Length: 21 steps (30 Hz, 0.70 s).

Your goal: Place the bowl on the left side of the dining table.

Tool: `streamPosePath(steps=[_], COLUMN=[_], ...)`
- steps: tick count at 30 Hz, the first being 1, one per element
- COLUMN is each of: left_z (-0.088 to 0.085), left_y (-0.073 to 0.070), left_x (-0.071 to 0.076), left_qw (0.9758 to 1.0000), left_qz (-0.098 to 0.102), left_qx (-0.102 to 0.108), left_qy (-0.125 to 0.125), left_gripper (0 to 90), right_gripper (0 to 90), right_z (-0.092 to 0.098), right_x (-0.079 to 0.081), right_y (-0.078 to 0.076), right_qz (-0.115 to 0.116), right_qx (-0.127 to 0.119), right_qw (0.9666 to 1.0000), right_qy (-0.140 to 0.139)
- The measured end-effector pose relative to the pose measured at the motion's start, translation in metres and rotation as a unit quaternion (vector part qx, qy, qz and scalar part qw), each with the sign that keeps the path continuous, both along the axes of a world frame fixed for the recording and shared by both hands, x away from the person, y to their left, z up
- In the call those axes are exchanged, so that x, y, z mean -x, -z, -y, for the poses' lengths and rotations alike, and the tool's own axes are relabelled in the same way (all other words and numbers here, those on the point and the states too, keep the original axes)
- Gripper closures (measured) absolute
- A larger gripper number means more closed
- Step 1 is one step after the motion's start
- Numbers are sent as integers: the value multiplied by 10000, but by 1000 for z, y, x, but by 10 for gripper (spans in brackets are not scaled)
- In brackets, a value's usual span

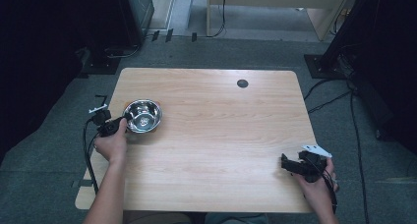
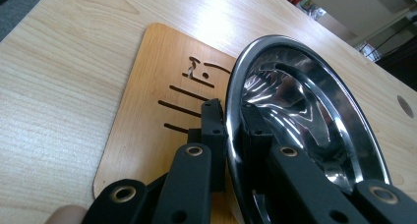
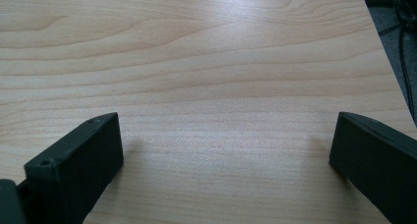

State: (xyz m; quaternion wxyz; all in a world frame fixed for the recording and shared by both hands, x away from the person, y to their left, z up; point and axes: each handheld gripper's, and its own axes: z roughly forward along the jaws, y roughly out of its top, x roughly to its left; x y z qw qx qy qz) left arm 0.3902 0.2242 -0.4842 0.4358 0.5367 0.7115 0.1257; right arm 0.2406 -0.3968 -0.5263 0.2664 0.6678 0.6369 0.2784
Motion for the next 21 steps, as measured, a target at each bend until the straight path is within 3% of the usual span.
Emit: streamPosePath(steps=[10,16,21], left_z=[-6,-7,-11], left_y=[9,11,11], left_x=[-9,-15,-18], left_qw=[9996,9998,9995], left_qz=[-60,-107,-120], left_qx=[151,62,73], left_qy=[-218,-173,-281], left_gripper=[841,841,840], right_gripper=[0,0,0], right_z=[0,0,0], right_x=[0,0,0], right_y=[0,0,0], right_qz=[0,0,0], right_qx=[12,7,12], right_qw=[10000,10000,10000], right_qy=[-3,0,-3])
